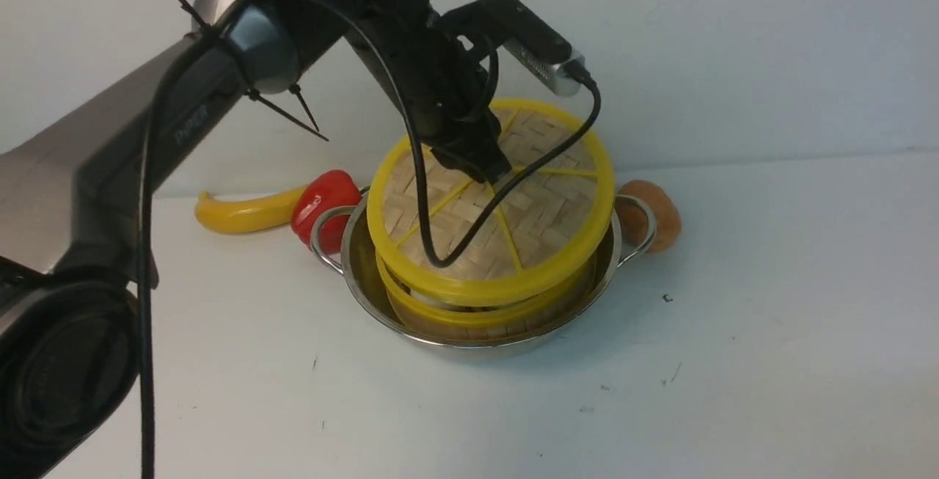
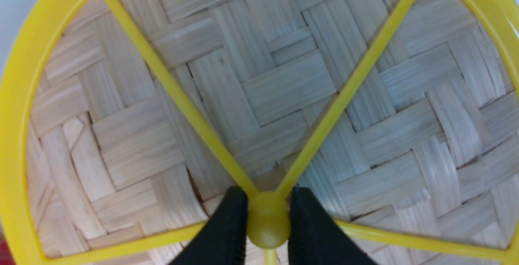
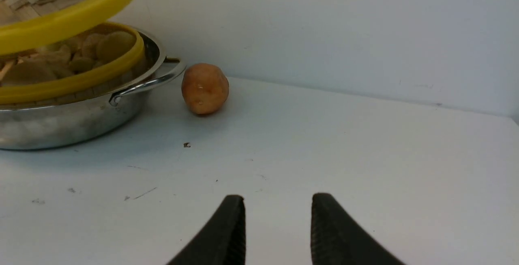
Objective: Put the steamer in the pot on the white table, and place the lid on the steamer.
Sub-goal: 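Place the yellow bamboo steamer lid onto the steamer in the pot with the left gripper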
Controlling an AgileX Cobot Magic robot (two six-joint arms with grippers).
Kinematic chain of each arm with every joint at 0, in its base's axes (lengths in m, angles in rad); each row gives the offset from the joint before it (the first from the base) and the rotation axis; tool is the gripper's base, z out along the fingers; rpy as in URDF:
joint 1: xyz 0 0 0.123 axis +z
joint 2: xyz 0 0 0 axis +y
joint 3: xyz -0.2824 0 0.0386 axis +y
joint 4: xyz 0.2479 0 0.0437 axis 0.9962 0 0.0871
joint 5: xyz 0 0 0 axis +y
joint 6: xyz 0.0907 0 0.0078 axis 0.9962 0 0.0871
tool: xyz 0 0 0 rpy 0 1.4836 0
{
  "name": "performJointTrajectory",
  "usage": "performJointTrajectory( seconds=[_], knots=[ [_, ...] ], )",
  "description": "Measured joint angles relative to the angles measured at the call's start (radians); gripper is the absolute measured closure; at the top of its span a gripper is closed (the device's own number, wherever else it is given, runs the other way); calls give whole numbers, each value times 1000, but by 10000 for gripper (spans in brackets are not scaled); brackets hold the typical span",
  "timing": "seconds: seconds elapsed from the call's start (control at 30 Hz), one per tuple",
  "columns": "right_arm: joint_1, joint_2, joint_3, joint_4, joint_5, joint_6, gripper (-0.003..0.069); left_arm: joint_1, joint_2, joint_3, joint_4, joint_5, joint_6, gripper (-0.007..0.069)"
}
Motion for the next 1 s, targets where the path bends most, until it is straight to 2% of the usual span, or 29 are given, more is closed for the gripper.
performJointTrajectory(
  seconds=[0.3,0.7,1.0],
  knots=[
    [0,0,0,0,0,1,410,0,29,-4,0,11,0,506],
    [0,0,0,0,0,0,410,0,83,-4,39,-75,0,506],
    [0,0,0,0,0,0,410,0,83,-4,65,-69,0,506]
  ],
)
